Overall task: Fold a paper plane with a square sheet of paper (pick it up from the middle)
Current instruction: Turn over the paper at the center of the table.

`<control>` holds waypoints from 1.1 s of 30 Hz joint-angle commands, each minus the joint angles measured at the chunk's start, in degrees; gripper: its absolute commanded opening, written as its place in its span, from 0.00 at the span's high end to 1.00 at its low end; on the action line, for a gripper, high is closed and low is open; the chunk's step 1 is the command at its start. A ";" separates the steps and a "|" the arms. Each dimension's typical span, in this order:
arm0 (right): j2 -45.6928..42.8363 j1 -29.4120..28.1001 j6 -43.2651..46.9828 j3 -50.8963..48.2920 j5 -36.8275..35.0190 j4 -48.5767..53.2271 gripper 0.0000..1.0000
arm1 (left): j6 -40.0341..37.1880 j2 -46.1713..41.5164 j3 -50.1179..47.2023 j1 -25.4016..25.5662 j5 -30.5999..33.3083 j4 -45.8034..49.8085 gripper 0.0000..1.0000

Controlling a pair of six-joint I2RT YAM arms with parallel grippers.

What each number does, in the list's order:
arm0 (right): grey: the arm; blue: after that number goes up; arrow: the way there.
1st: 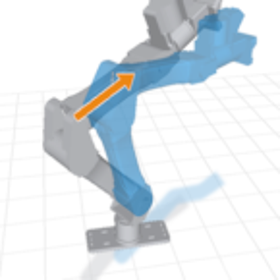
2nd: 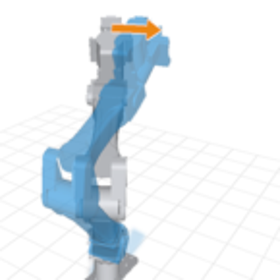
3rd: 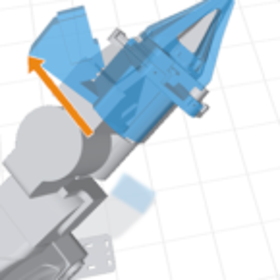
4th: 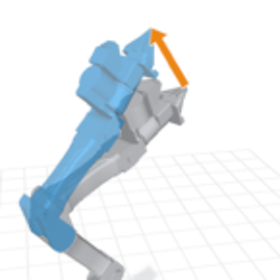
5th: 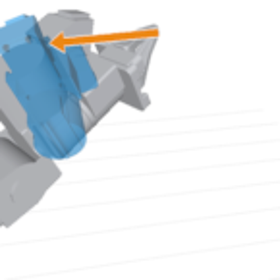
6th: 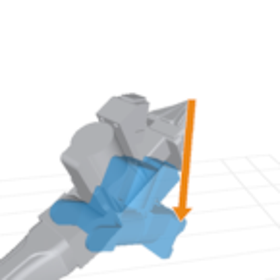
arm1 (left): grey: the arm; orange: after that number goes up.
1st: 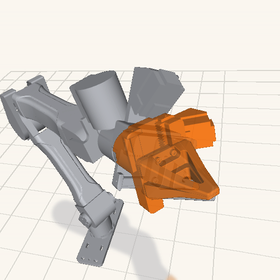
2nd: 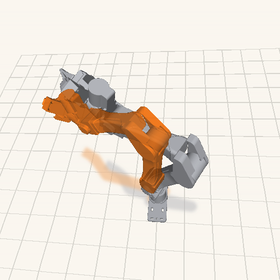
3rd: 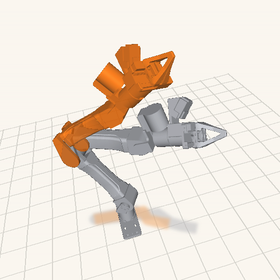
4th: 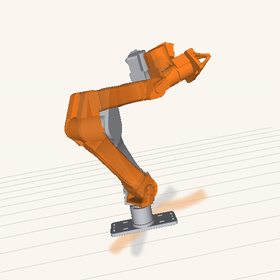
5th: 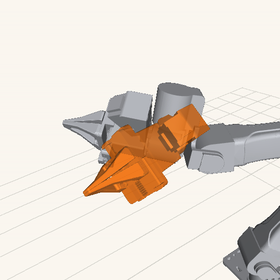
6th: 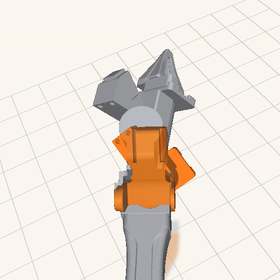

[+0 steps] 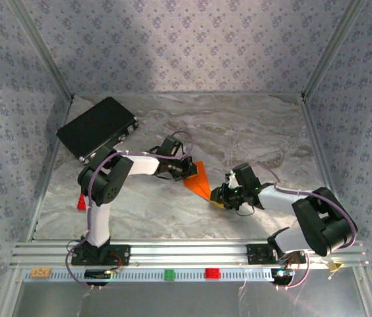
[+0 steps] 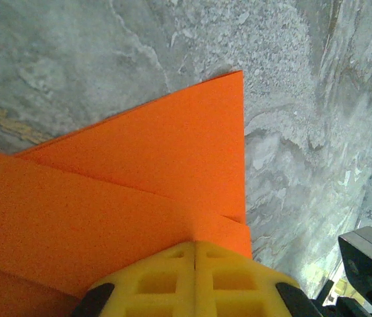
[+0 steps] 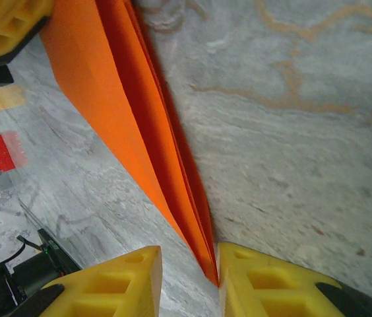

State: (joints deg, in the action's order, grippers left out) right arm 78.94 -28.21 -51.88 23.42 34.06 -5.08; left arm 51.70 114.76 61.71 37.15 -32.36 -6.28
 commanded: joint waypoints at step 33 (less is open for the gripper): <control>5.89 2.35 -2.15 -0.75 2.32 -17.24 0.90 | 0.64 -4.16 -1.97 -0.33 1.59 2.17 0.95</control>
State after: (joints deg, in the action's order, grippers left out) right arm 85.65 -26.26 -54.65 23.33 35.59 -21.76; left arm 52.16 113.95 61.12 37.12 -32.01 -6.11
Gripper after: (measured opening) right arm 0.108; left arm 0.048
